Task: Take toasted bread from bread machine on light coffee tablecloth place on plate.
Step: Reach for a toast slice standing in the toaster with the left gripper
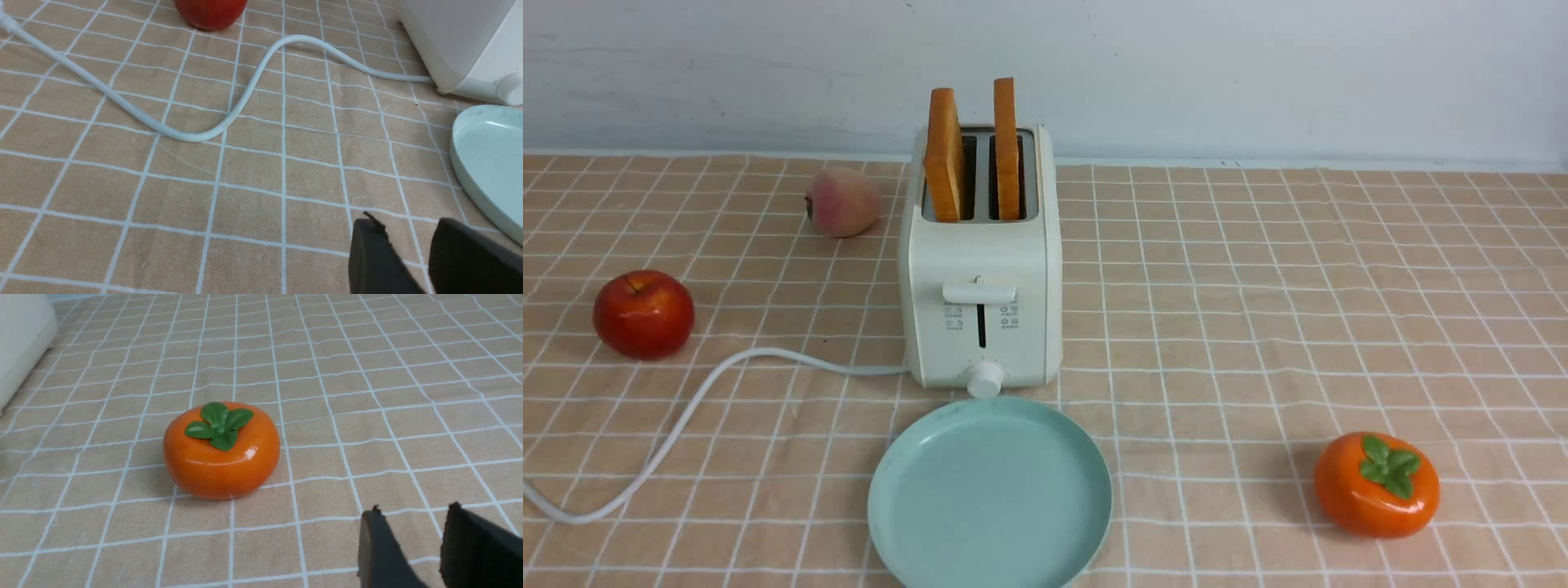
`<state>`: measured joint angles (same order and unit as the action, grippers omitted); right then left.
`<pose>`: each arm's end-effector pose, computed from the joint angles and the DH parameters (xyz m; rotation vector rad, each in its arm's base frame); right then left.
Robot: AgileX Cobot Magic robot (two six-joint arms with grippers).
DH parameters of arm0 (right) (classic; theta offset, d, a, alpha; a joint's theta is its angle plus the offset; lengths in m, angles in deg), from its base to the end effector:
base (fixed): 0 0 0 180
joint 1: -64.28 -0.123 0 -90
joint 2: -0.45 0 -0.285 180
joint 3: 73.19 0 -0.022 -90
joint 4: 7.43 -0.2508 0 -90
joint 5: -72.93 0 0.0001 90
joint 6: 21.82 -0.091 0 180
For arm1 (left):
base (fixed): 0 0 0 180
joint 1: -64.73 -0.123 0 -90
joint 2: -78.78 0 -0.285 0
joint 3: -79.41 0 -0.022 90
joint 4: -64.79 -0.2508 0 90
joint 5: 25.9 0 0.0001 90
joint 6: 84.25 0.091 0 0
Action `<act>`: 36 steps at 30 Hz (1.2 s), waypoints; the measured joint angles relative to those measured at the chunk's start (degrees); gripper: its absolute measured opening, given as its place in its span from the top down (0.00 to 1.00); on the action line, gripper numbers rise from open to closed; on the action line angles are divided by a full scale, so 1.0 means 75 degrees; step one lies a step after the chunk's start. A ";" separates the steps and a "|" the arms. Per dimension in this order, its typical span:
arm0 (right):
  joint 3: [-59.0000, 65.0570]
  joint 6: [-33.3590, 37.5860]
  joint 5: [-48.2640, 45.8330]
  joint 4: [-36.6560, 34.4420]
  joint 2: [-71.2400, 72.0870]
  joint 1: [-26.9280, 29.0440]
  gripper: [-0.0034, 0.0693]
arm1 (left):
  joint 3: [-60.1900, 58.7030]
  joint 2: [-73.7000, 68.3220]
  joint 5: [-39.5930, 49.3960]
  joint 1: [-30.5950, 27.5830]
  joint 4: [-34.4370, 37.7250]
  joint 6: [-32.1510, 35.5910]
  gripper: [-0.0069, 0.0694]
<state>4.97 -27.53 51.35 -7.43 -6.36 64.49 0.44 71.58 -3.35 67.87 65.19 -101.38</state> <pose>0.0521 -0.0002 0.1747 0.0961 1.8577 0.0666 0.0521 -0.0031 0.1681 -0.2363 1.8904 -0.2472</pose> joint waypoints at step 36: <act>0.0017 -0.0066 0.0187 -0.0217 0.0000 0.0000 0.62 | 0.0000 0.0000 -0.4750 0.0000 0.2977 -0.2370 0.70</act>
<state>5.10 -28.02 52.75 -9.06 -6.36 64.49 0.44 71.58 -38.98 67.87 87.52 -119.15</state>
